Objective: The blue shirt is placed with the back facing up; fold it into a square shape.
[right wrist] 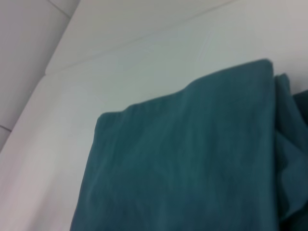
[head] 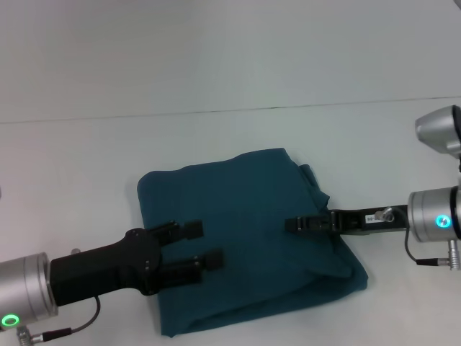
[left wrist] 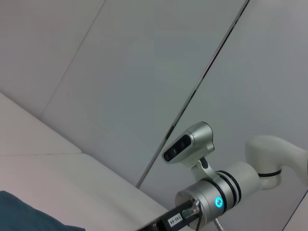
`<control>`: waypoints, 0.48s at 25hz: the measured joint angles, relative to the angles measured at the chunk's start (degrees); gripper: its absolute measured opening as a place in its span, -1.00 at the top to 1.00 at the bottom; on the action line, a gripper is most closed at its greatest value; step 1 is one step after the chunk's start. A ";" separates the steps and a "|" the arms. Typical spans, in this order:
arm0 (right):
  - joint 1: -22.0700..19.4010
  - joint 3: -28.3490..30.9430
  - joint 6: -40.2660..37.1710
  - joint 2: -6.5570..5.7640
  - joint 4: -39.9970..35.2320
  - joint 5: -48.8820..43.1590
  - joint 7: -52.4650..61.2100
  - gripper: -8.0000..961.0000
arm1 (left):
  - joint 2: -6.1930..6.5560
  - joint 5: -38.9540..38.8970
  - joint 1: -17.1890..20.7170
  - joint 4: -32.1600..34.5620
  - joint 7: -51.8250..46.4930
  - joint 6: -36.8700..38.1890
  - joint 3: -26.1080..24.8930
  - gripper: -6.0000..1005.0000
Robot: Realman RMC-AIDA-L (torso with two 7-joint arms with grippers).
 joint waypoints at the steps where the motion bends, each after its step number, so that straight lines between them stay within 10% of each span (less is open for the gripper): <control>1: 0.20 -0.48 0.36 0.12 0.35 -0.01 0.00 -0.84 | 0.03 0.01 0.00 -0.02 0.00 -0.03 0.00 -0.77; 12: -0.54 -0.05 -0.89 -0.15 -0.30 0.68 0.00 -0.80 | 0.04 0.04 -0.05 -0.13 0.03 -0.33 0.00 -0.77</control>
